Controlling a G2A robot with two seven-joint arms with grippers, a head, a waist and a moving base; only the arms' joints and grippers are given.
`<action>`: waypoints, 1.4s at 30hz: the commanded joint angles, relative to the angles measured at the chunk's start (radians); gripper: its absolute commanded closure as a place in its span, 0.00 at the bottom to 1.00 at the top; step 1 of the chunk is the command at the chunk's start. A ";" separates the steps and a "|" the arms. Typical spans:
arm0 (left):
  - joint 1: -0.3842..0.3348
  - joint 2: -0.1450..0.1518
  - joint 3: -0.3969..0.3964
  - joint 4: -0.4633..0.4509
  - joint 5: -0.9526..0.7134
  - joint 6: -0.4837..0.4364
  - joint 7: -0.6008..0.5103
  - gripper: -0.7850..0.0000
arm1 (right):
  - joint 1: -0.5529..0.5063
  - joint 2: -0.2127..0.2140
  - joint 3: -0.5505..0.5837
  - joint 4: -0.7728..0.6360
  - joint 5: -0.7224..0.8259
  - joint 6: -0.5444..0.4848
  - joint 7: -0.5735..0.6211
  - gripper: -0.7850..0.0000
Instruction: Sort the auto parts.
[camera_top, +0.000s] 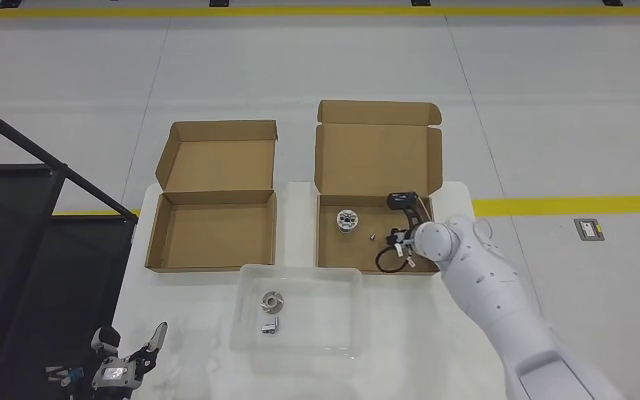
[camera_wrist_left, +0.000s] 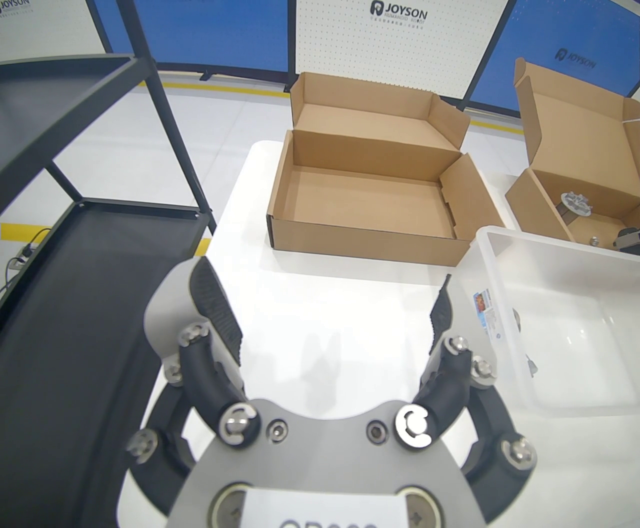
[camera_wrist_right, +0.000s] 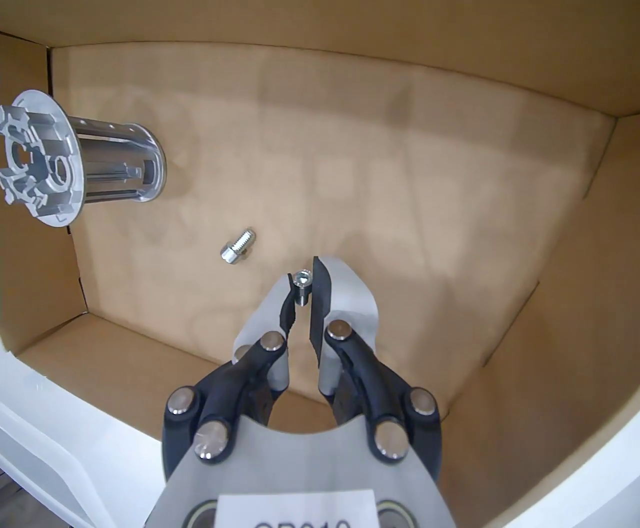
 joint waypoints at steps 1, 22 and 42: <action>0.000 0.000 0.000 0.000 0.000 0.000 0.000 0.00 | 0.006 -0.005 -0.004 0.014 0.001 0.000 -0.002 0.95; 0.000 0.000 0.000 0.000 0.000 0.000 0.000 0.00 | 0.034 -0.025 -0.005 0.074 -0.006 -0.015 -0.035 0.71; 0.000 0.000 0.000 0.000 0.000 0.000 0.000 0.00 | -0.015 0.017 0.073 -0.047 0.024 -0.137 -0.084 0.73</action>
